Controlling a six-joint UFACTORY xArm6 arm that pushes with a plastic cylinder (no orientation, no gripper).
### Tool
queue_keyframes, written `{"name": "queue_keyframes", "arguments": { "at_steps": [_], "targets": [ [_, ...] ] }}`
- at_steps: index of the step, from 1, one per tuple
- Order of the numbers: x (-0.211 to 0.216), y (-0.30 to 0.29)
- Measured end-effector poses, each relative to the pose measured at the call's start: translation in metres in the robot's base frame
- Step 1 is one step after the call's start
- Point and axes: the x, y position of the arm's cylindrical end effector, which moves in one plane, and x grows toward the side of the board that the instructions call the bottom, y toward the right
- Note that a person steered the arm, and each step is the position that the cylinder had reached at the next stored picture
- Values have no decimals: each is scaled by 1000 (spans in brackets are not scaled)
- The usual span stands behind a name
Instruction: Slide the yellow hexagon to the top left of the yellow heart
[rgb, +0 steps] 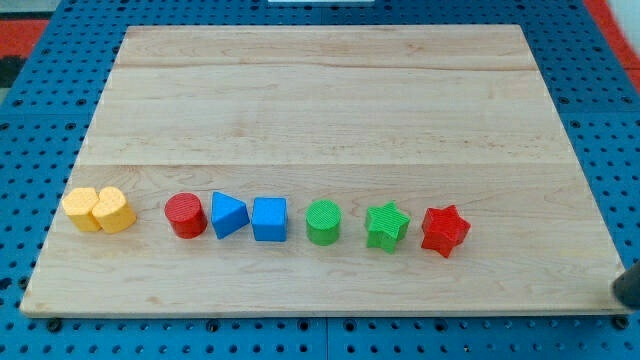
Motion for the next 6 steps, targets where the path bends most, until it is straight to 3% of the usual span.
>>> {"name": "queue_keyframes", "arguments": {
  "at_steps": [3, 5, 6],
  "targets": [
    [-34, -280],
    [-40, -427],
    [-79, -511]
  ]
}}
